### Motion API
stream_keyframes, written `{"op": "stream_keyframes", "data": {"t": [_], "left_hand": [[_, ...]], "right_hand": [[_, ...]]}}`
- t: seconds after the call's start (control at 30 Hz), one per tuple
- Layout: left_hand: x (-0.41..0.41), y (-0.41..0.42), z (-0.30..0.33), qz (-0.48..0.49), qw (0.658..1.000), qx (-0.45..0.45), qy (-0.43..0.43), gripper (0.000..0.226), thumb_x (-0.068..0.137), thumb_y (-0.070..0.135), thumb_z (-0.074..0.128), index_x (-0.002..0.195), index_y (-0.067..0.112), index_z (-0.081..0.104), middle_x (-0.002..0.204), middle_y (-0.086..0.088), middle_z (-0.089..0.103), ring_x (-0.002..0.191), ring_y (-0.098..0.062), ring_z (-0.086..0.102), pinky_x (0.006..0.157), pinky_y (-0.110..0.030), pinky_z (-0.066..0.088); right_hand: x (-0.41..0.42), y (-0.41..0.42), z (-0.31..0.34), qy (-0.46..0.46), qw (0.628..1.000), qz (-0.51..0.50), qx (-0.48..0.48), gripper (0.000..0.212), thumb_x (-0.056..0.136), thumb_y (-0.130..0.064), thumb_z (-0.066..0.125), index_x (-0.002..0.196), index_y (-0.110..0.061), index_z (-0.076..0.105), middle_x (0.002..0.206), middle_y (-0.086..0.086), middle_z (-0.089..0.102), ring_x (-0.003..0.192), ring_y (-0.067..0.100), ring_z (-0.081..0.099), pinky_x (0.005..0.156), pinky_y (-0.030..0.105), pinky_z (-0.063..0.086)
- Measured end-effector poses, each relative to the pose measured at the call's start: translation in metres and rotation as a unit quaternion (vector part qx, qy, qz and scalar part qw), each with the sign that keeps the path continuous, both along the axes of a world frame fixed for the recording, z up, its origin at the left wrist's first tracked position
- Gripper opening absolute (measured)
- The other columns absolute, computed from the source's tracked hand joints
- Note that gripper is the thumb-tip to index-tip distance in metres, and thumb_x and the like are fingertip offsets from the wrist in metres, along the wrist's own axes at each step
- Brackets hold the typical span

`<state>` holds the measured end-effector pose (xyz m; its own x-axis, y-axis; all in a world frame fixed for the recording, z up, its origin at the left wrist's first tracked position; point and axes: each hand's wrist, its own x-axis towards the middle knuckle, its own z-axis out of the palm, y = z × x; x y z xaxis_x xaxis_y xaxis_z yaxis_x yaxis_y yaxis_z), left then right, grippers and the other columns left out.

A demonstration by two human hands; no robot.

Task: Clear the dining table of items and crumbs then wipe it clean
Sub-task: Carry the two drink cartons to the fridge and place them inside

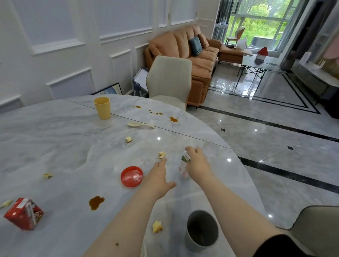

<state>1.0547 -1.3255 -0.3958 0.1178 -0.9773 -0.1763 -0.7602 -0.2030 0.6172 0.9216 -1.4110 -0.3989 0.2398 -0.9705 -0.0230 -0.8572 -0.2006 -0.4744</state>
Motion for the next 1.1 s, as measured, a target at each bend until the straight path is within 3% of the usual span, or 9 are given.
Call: {"op": "stream_keyframes", "data": {"t": [0.13,0.2,0.3,0.43,0.6,0.7,0.83,0.97,1.1], "left_hand": [[0.004,0.006,0.003,0.048,0.999,-0.017,0.016,0.097,0.078,0.033,0.072,0.149,0.02,0.007,0.152,-0.005,0.023,0.136,-0.024,0.033,0.107,-0.035,0.037],[0.012,0.014,0.008,0.074,0.997,-0.031,0.007,0.101,0.074,0.035,0.076,0.148,0.019,0.009,0.149,-0.006,0.026,0.136,-0.024,0.034,0.105,-0.036,0.039],[0.027,0.034,0.016,0.11,0.992,-0.056,-0.014,0.099,0.072,0.037,0.077,0.147,0.018,0.014,0.143,-0.004,0.034,0.13,-0.022,0.038,0.097,-0.034,0.042],[0.059,0.068,0.029,0.169,0.981,-0.098,-0.013,0.079,0.078,0.036,0.071,0.141,0.018,0.027,0.135,-0.001,0.042,0.121,-0.021,0.044,0.086,-0.035,0.045],[0.115,0.124,0.033,0.22,0.962,-0.161,-0.013,0.035,0.079,0.03,0.068,0.103,0.016,0.046,0.095,0.005,0.049,0.094,-0.021,0.054,0.063,-0.031,0.038],[0.155,0.159,0.029,0.28,0.944,-0.172,0.001,0.036,0.077,0.03,0.071,0.102,0.018,0.048,0.095,0.004,0.053,0.091,-0.02,0.057,0.065,-0.032,0.046],[0.212,0.21,0.02,0.377,0.911,-0.165,0.005,0.037,0.075,0.031,0.071,0.101,0.015,0.05,0.099,-0.002,0.058,0.091,-0.025,0.058,0.064,-0.033,0.044],[0.25,0.248,-0.001,0.424,0.891,-0.161,0.02,0.04,0.074,0.031,0.073,0.104,0.014,0.053,0.101,-0.004,0.059,0.092,-0.027,0.058,0.066,-0.032,0.043],[0.273,0.259,-0.02,0.475,0.862,-0.16,0.078,0.041,0.073,0.019,0.077,0.105,0.009,0.052,0.105,-0.01,0.061,0.096,-0.028,0.059,0.069,-0.032,0.042]], "right_hand": [[0.009,0.024,0.024,-0.057,0.997,0.03,-0.051,0.049,0.093,-0.014,0.049,0.138,-0.027,0.038,0.131,0.004,0.043,0.115,0.023,0.05,0.082,0.024,0.042],[0.015,0.038,0.039,-0.096,0.993,0.064,-0.038,0.05,0.093,-0.018,0.053,0.139,-0.03,0.037,0.129,0.001,0.044,0.114,0.02,0.052,0.068,0.012,0.04],[0.031,0.061,0.058,-0.147,0.984,0.102,-0.011,0.052,0.091,-0.02,0.056,0.138,-0.032,0.038,0.125,-0.003,0.045,0.107,0.013,0.054,0.056,0.007,0.039],[0.07,0.096,0.078,-0.164,0.974,0.158,-0.01,0.052,0.088,-0.024,0.06,0.136,-0.033,0.04,0.121,-0.004,0.048,0.09,0.006,0.052,0.075,0.015,0.042],[0.14,0.146,0.088,-0.17,0.961,0.22,-0.01,0.056,0.087,-0.03,0.062,0.138,-0.03,0.039,0.126,-0.003,0.049,0.111,0.011,0.051,0.093,0.029,0.046],[0.18,0.175,0.089,-0.212,0.943,0.251,0.054,0.053,0.092,-0.039,0.054,0.141,-0.029,0.036,0.13,-0.005,0.047,0.112,0.008,0.051,0.093,0.026,0.048],[0.235,0.2,0.076,-0.245,0.935,0.241,0.089,0.04,0.1,-0.031,0.036,0.138,-0.024,0.04,0.128,0.002,0.051,0.109,0.017,0.056,0.098,0.034,0.045],[0.277,0.211,0.047,-0.152,0.952,0.246,0.1,0.047,0.092,-0.016,0.049,0.138,-0.018,0.04,0.131,0.007,0.05,0.098,0.018,0.056,0.094,0.032,0.046],[0.311,0.215,0.015,-0.062,0.95,0.281,0.119,0.061,0.086,-0.017,0.061,0.141,-0.018,0.034,0.14,0.007,0.039,0.123,0.023,0.047,0.104,0.031,0.038]]}}
